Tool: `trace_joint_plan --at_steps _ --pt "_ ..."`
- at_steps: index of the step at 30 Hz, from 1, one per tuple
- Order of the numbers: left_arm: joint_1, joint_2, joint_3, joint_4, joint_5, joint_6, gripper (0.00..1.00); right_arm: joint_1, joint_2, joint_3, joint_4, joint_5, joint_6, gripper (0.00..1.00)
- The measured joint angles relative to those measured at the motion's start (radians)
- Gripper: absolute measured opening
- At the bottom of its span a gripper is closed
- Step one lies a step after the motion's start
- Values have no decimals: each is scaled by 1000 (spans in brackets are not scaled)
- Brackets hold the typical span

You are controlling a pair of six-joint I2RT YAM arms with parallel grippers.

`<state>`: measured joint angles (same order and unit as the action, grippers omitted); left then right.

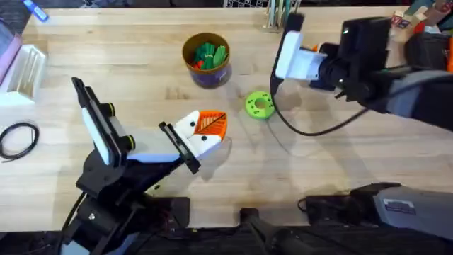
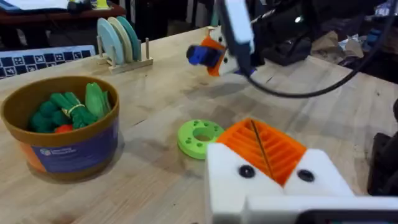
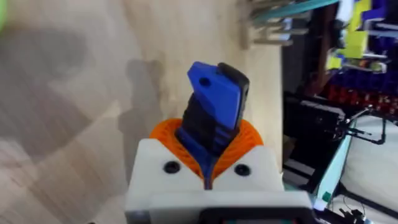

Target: Pick up the gripper from the table and insert it into the empty holder that is missing its gripper. Then pick up a screw, insert it into the mounting hole, and use the screwdriver to tighten it. Finally, clean up the table by picking up the vegetable and placing it into the bucket.

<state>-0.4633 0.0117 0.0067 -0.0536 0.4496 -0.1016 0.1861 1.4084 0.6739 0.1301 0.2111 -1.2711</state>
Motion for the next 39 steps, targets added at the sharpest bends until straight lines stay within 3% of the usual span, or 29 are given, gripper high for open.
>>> trace_joint_plan --at_steps 6,11,13,18,22,23,28,29,39 --pt "0 0 0 0 0 0 4 -8 142 0 -18 32 -80 25" --pt "0 0 0 0 0 0 4 -1 162 15 -41 44 -101 69" --pt "0 0 0 0 0 0 4 7 160 23 -58 51 -104 268" --pt "0 0 0 0 0 0 4 35 152 54 -68 75 -105 950" --pt "0 0 0 0 0 1 14 74 122 58 -139 87 -59 990" --pt "0 0 0 0 0 3 82 83 113 56 -151 87 -37 990" --pt "0 0 0 0 0 3 856 107 40 33 -204 79 108 990" --pt "0 0 0 0 0 0 952 106 20 31 -215 80 139 990" --pt "0 0 0 6 -26 -3 987 106 -250 30 -338 80 596 991"
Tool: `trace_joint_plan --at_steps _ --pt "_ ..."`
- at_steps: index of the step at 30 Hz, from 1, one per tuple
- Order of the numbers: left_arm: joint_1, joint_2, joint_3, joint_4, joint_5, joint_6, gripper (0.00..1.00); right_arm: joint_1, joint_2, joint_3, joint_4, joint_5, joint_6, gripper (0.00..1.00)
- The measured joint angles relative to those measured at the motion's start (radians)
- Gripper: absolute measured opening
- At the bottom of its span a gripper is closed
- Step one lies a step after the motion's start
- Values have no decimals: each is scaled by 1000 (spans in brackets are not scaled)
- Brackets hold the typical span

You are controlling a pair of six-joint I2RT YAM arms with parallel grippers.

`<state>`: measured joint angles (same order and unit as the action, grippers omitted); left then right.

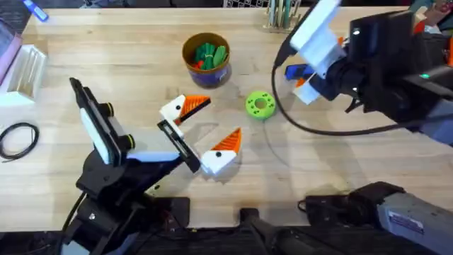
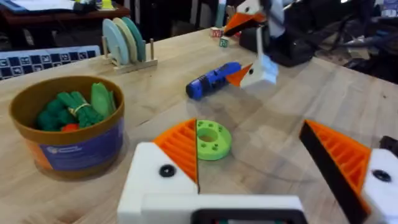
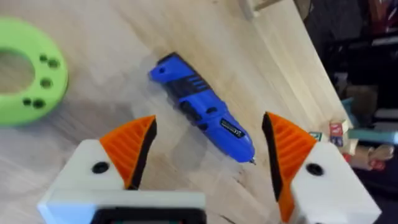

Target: Pick up the gripper from the table and insert it into the empty holder that is missing its gripper. Then pick up a screw, insert it into the mounting hole, and use the screwdriver to tighten it. Finally, clean up the table by picking up the vegetable and placing it into the bucket.

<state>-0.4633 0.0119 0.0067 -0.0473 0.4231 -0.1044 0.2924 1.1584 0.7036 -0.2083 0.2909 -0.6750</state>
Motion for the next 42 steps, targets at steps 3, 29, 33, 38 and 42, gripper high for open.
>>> trace_joint_plan --at_steps 3,29,33,38,42 --pt "0 1 75 -141 -126 -104 987 0 -77 0 -3 -1 186 991" --pt "86 1017 878 -1097 -471 -535 985 0 -175 0 38 -177 339 990" --pt "188 1049 878 -1112 -518 -710 985 0 -183 0 39 -177 339 991" --pt "301 1048 878 -1113 -526 -792 985 0 -183 0 38 -177 344 992" --pt "403 1048 878 -1104 -527 -790 985 0 -183 0 38 -177 347 992"
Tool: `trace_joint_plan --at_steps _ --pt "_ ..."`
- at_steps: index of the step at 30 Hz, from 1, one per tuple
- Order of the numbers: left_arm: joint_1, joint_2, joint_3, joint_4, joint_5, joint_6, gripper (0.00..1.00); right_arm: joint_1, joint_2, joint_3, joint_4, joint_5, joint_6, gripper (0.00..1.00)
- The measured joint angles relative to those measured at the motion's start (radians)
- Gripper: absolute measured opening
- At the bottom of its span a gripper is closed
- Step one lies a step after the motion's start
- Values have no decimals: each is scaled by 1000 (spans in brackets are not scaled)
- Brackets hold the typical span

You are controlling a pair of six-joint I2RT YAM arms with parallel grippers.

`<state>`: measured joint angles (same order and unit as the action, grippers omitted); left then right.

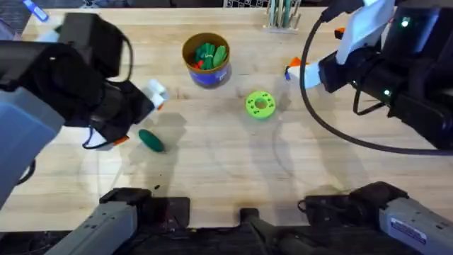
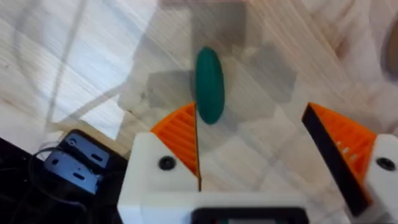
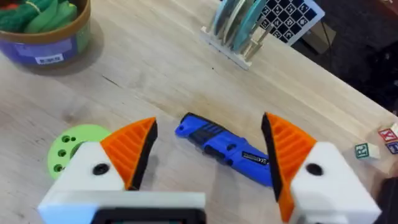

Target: Pick up the gripper from the table and insert it into the empty holder that is missing its gripper. Then pick up a screw, insert it into the mounting hole, and use the screwdriver to tighten it. Finally, clean up the table by picking up the vegetable and placing it into the bucket.

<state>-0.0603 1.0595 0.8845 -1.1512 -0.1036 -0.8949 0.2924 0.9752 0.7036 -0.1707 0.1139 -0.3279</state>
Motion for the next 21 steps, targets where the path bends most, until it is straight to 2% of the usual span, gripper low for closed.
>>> trace_joint_plan --at_steps 4,8,13,17,21 --pt "99 12 0 50 1 81 985 0 0 0 0 0 4 991" --pt "155 56 -1 54 25 166 985 0 0 0 0 0 18 991" --pt "175 120 -3 76 41 257 986 0 0 0 0 0 31 991" --pt "175 166 -4 103 89 349 985 0 0 0 0 0 35 991" --pt "175 198 -5 101 135 413 987 0 0 0 0 0 36 991"
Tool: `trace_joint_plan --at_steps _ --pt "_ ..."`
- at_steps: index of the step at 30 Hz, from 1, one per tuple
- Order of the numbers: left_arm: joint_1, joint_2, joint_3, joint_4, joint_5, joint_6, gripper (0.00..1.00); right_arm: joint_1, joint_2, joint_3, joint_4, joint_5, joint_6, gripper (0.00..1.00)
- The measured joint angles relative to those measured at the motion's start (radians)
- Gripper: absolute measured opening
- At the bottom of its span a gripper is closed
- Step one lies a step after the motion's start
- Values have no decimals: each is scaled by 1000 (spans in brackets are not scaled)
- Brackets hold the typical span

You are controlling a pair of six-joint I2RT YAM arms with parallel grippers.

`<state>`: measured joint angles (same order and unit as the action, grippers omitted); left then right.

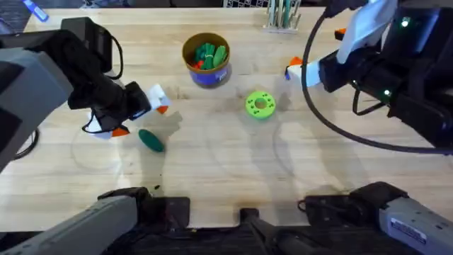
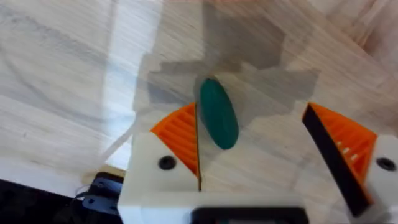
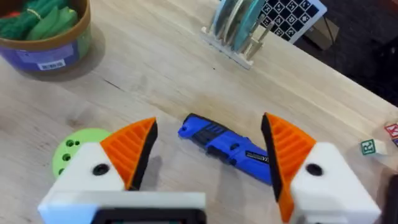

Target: Pick up the gripper from the table and insert it into the empty holder that is missing its gripper. Then pick up a screw, insert it into the mounting hole, and use the screwdriver to tighten it. Finally, clean up the table by picking up the vegetable and placing it into the bucket.

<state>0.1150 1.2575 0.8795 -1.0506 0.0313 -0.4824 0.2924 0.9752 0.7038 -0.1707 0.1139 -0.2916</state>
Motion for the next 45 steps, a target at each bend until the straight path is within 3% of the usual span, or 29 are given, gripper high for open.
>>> trace_joint_plan --at_steps 7,16,19,24,28,31,37,43,45 --pt "0 4 -1 -54 80 119 987 0 0 0 -14 0 0 992" --pt "0 4 -2 -123 85 234 986 0 0 0 -19 0 0 991" --pt "0 4 -2 -150 77 155 986 0 0 0 -19 0 0 991" --pt "0 4 -4 -179 15 -119 985 0 0 0 -19 0 0 991" --pt "0 4 -45 -101 -4 -303 985 0 0 0 -19 0 0 991" --pt "0 4 -92 -28 -1 -371 987 0 0 0 -19 0 0 991" --pt "0 5 -139 -8 2 -477 988 0 0 0 -19 0 0 991" --pt "0 5 -176 22 2 -566 735 0 0 0 -19 0 0 991" --pt "0 5 -195 33 3 -584 569 0 0 0 -19 0 0 991"
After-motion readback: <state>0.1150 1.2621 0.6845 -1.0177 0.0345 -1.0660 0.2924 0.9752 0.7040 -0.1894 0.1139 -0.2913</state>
